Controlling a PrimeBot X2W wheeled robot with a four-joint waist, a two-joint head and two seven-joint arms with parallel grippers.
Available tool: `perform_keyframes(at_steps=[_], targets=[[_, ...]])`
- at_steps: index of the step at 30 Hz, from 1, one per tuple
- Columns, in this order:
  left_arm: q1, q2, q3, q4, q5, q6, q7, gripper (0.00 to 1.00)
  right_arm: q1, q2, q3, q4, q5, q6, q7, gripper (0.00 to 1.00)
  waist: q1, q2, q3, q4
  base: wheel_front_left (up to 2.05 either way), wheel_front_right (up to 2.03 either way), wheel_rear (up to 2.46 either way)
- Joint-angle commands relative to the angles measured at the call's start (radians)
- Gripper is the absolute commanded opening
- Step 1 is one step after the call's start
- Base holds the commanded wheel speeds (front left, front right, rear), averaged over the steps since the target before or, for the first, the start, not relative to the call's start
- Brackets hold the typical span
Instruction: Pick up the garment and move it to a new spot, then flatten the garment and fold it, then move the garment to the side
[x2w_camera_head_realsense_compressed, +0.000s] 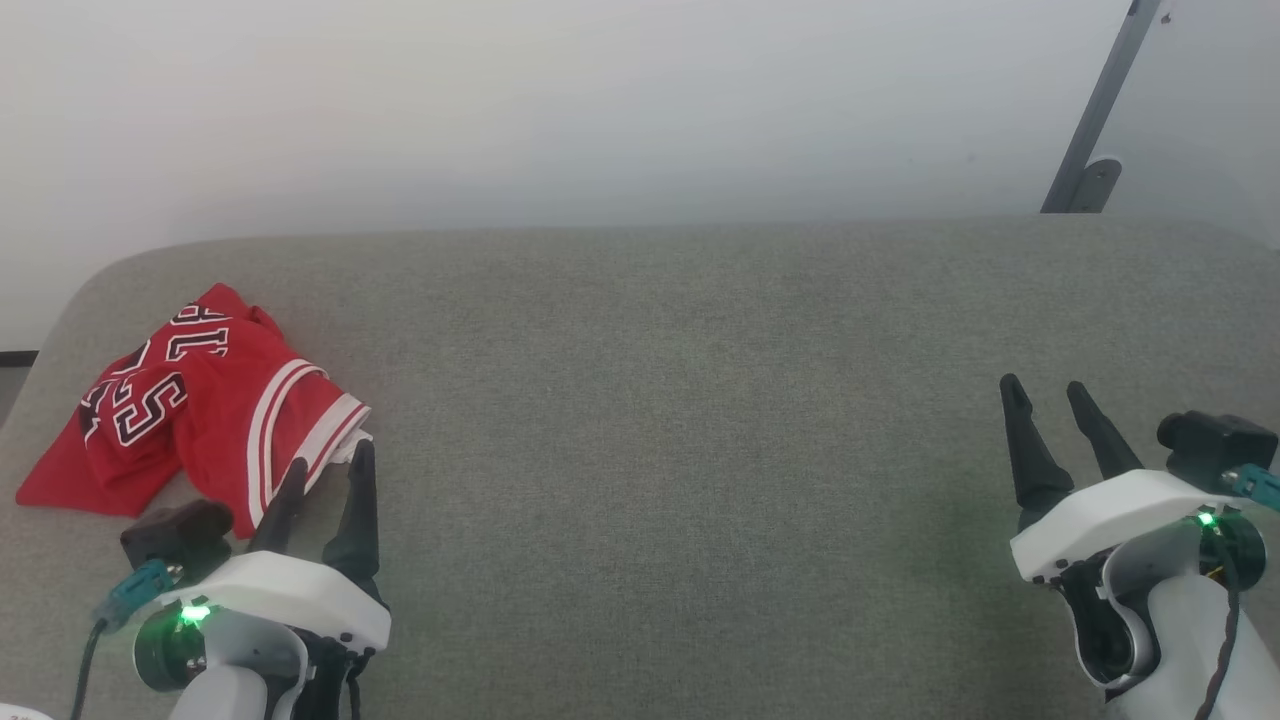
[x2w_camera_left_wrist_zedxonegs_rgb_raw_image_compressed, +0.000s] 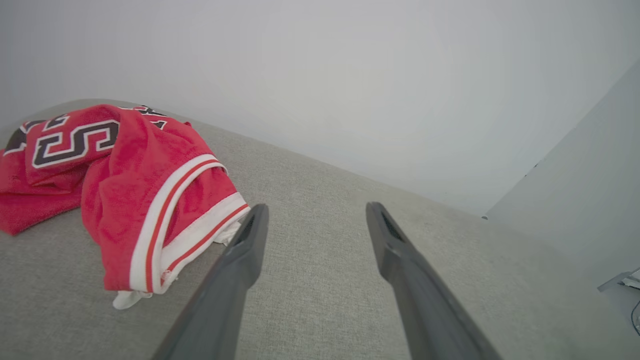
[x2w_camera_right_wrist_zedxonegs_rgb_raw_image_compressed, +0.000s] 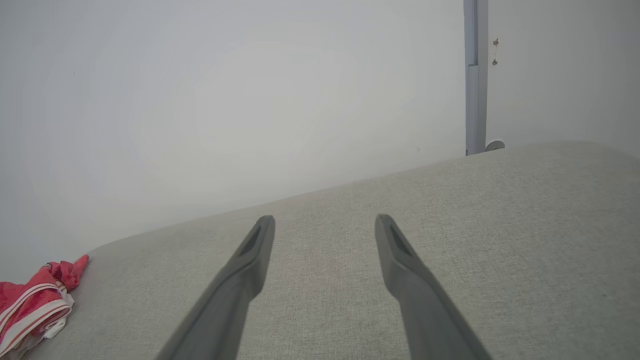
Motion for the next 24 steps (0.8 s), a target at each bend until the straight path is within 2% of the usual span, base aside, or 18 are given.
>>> perform_keyframes(at_steps=[1,12,24], targets=[[-0.029,0.013,-0.005,-0.005,0.037,0.006,-0.012,1.0,-0.027,-0.008,0.001,-0.004,-0.04,0.003,-0.014,1.0,0.0,0.0,-0.001,0.0,0.0,0.0,0.0],[-0.031,0.026,-0.017,0.014,0.138,0.015,-0.042,1.0,-0.043,-0.012,-0.006,0.006,-0.161,0.003,-0.045,1.0,0.0,0.0,-0.005,-0.003,0.0,0.0,0.0],[-0.034,0.026,-0.007,0.04,0.229,0.006,-0.072,1.0,-0.053,-0.023,-0.009,0.017,-0.204,0.003,-0.073,1.0,0.0,0.0,-0.009,-0.006,0.0,0.0,0.0]])
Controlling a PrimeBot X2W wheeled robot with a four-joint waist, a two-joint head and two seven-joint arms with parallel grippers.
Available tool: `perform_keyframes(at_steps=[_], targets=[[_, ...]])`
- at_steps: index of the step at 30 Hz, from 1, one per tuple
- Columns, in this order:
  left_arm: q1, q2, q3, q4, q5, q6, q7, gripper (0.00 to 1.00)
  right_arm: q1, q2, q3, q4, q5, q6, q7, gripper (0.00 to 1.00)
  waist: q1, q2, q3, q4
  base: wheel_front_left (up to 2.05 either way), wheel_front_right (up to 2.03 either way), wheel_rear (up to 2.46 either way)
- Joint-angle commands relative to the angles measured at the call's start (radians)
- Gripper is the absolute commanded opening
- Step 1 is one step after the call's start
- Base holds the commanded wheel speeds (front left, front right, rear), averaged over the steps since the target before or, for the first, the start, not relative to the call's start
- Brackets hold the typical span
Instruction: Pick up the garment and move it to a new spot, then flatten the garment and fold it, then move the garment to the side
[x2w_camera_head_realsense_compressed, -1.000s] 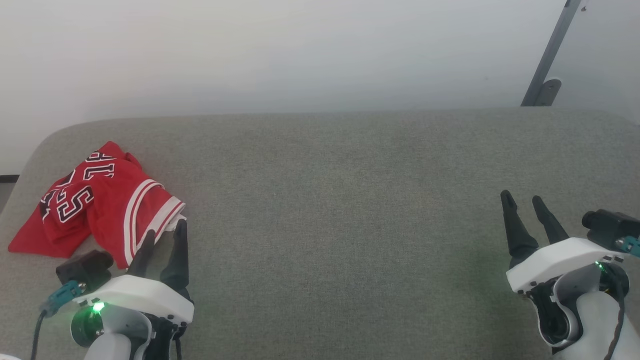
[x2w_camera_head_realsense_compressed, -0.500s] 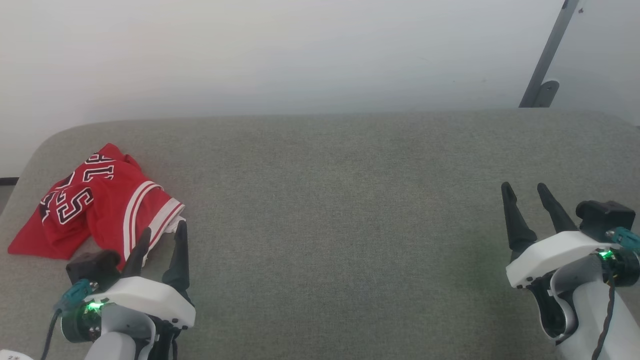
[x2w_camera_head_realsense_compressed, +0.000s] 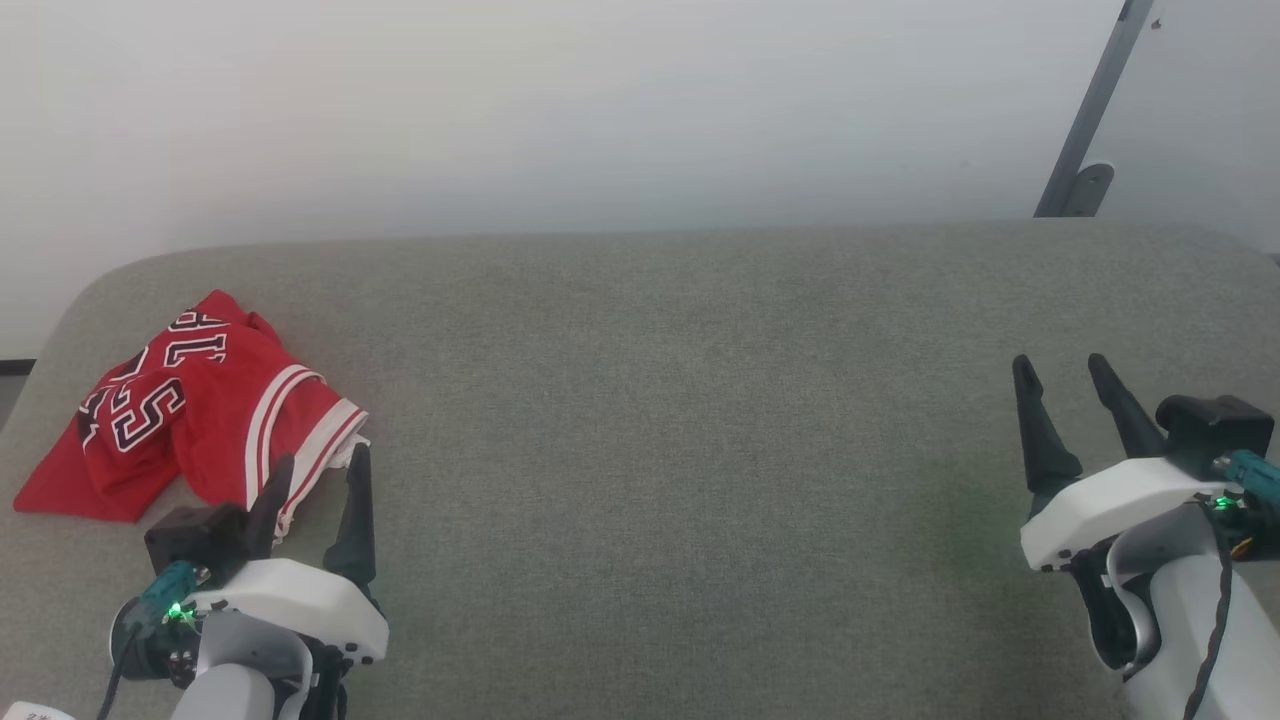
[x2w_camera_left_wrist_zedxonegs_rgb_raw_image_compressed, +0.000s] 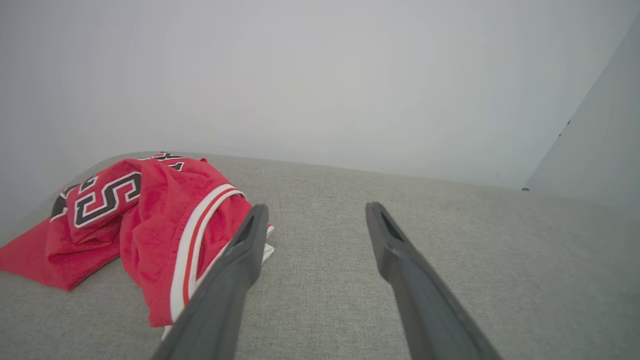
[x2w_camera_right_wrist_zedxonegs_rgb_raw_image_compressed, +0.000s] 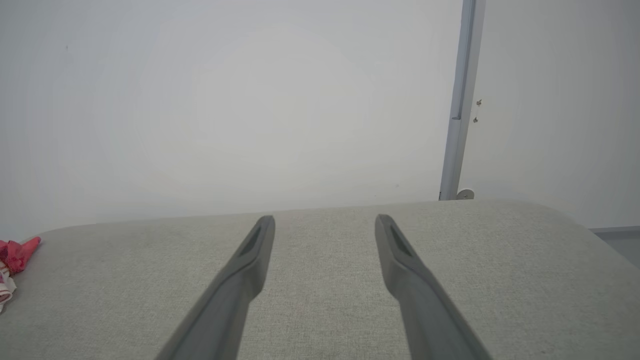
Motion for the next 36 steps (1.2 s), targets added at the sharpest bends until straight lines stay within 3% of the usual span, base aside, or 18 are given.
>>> perform_keyframes(at_steps=[1,28,36], targets=[[-0.022,0.0,0.011,0.004,0.016,-0.009,-0.011,1.0,-0.022,-0.01,0.0,-0.002,-0.027,0.003,-0.011,1.0,0.0,0.0,-0.001,0.0,0.0,0.0,0.0],[-0.041,-0.018,0.072,0.086,0.225,-0.071,-0.068,1.0,-0.031,-0.007,-0.051,0.009,-0.19,0.002,-0.067,1.0,0.0,0.0,-0.006,-0.009,0.0,0.0,0.0],[-0.056,-0.024,0.078,0.107,0.291,-0.079,-0.083,1.0,-0.032,-0.001,-0.046,0.012,-0.235,0.002,-0.083,1.0,0.0,0.0,-0.011,0.019,0.0,0.0,0.0]])
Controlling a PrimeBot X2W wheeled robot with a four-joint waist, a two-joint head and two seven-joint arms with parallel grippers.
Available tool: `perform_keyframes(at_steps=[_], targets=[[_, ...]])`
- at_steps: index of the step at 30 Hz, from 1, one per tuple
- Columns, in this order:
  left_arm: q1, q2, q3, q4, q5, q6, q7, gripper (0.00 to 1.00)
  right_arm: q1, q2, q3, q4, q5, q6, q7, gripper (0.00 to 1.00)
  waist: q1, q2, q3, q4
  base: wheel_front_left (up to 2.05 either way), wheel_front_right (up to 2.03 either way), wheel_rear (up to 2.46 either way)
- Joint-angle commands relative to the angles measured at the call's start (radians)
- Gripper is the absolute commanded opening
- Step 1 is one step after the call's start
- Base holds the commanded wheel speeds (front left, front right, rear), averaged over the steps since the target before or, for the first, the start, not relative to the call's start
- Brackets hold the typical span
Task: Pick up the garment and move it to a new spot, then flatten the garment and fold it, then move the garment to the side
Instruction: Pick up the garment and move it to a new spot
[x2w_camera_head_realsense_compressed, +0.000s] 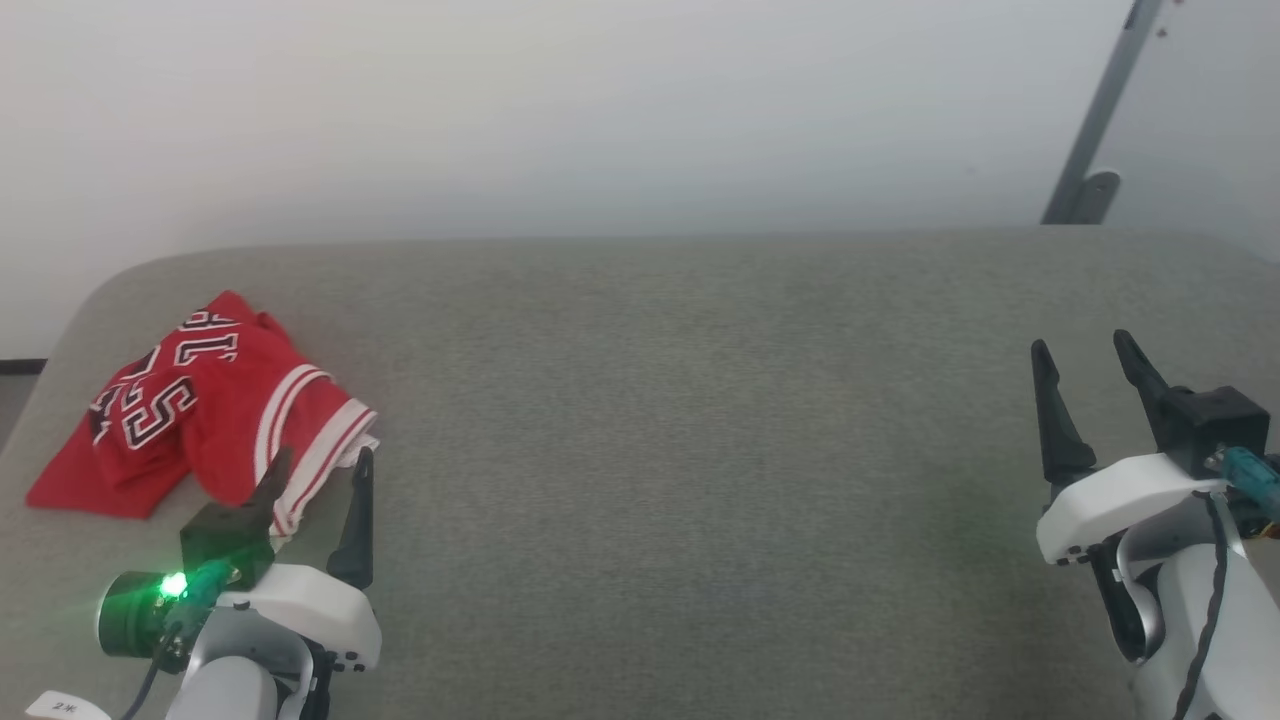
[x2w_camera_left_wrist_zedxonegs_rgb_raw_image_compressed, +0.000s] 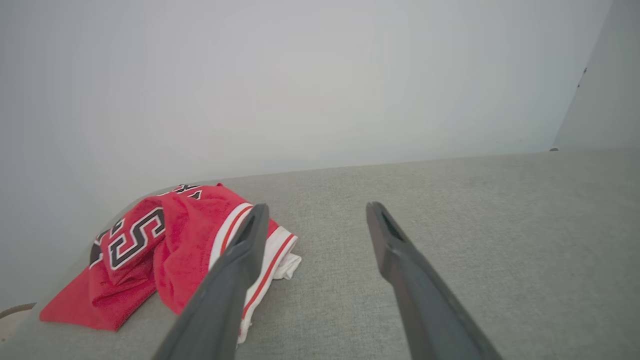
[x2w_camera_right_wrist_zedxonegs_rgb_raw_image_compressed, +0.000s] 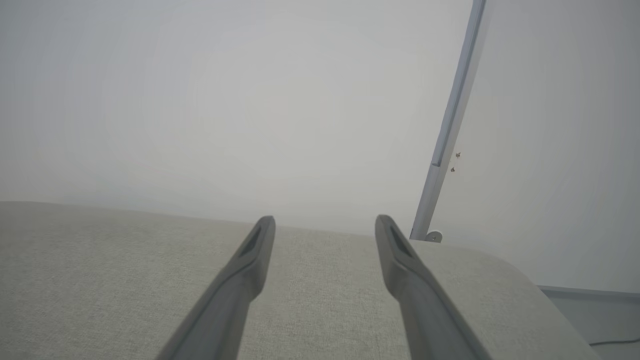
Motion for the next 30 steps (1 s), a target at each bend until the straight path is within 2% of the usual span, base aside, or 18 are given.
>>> perform_keyframes(at_steps=[1,6,23,30], targets=[[-0.019,0.001,0.004,0.005,0.027,0.001,-0.009,1.0,-0.008,0.003,0.002,-0.001,-0.018,0.0,-0.012,1.0,0.0,0.0,-0.001,0.018,0.0,0.0,0.0],[-0.019,-0.002,0.014,0.018,0.065,0.005,-0.018,1.0,0.007,0.008,0.025,-0.006,-0.036,0.0,-0.02,1.0,0.0,0.0,-0.003,0.087,0.0,0.0,0.0],[0.077,-0.042,0.076,-0.033,0.073,0.038,-0.017,1.0,0.049,0.057,0.138,-0.02,0.012,0.0,-0.018,1.0,0.0,0.0,-0.015,0.379,0.0,0.0,0.0],[0.109,-0.06,0.096,-0.064,0.075,0.05,-0.017,1.0,0.052,0.078,0.176,-0.016,0.023,0.0,-0.018,1.0,0.0,0.0,-0.019,0.458,0.0,0.0,0.0]])
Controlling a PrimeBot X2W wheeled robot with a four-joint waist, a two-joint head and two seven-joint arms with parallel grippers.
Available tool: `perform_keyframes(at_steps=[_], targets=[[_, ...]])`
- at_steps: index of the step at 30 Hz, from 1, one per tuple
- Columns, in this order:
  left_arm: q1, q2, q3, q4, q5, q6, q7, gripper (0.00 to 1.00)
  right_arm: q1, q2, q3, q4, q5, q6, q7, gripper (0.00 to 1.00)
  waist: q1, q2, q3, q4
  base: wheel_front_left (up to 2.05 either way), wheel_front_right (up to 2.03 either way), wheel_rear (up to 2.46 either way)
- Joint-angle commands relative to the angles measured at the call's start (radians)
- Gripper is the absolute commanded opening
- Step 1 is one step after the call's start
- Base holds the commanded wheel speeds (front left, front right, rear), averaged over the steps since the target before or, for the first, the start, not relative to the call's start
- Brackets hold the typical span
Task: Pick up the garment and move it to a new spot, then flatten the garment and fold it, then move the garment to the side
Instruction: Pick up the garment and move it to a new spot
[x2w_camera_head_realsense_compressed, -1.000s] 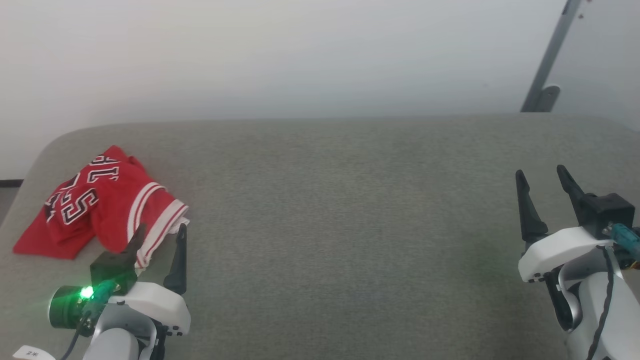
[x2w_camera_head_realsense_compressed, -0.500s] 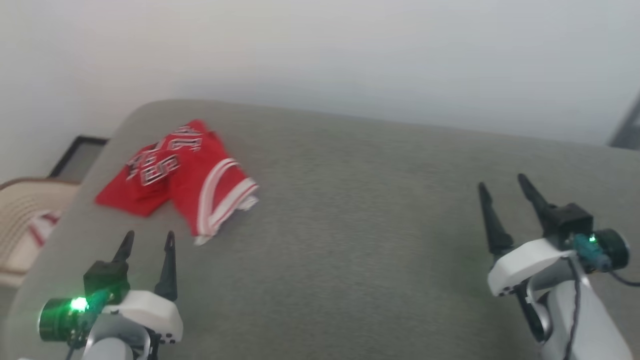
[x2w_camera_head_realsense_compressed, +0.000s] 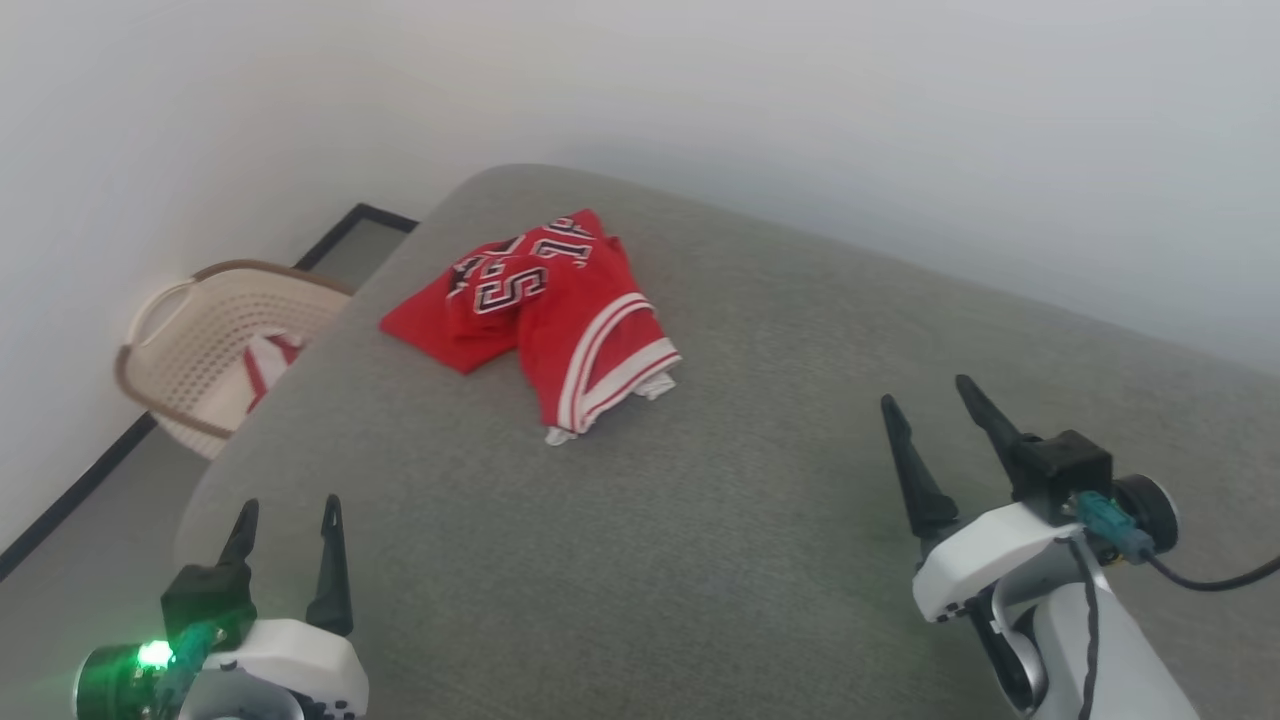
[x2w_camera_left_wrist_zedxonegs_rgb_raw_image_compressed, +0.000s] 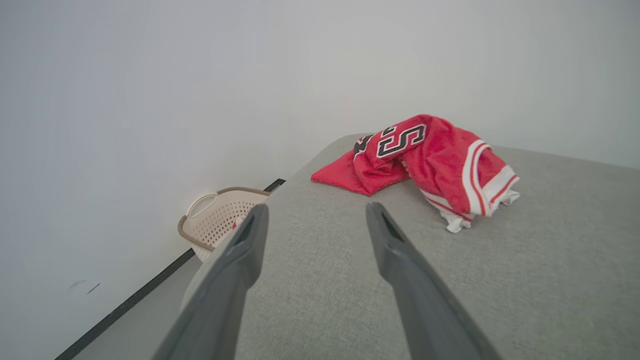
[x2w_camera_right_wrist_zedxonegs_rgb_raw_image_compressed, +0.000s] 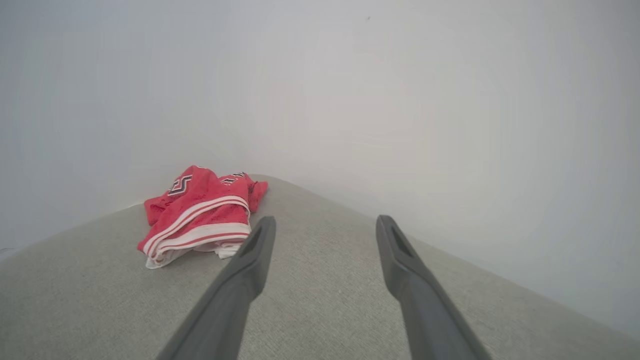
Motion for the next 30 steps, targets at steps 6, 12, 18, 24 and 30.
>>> perform_keyframes(at_steps=[6,12,18,24,30], targets=[[0.024,-0.013,0.021,-0.023,0.003,0.003,-0.005,1.0,-0.008,0.007,0.024,0.005,0.008,0.0,-0.003,1.0,0.0,0.0,0.008,0.023,0.0,0.0,0.0],[-0.064,0.002,0.007,0.0,0.008,-0.035,-0.005,1.0,-0.04,-0.003,0.024,0.008,0.0,0.0,-0.003,1.0,0.0,0.0,0.07,-0.056,0.0,0.0,0.0],[-0.294,0.071,-0.051,0.115,0.011,-0.082,-0.005,1.0,-0.078,-0.028,0.012,-0.002,-0.013,0.0,-0.003,1.0,0.0,0.0,0.176,-0.17,0.0,0.0,0.0],[-0.558,0.18,-0.121,0.334,-0.028,-0.099,0.072,1.0,-0.122,-0.03,-0.002,-0.019,-0.018,0.0,-0.003,1.0,0.0,0.0,0.275,-0.287,0.0,0.0,0.0],[-0.717,0.254,-0.228,0.479,-0.258,-0.1,0.279,1.0,-0.142,-0.019,-0.011,-0.033,-0.017,0.0,-0.003,1.0,0.0,0.0,0.335,-0.365,0.0,0.0,0.0]])
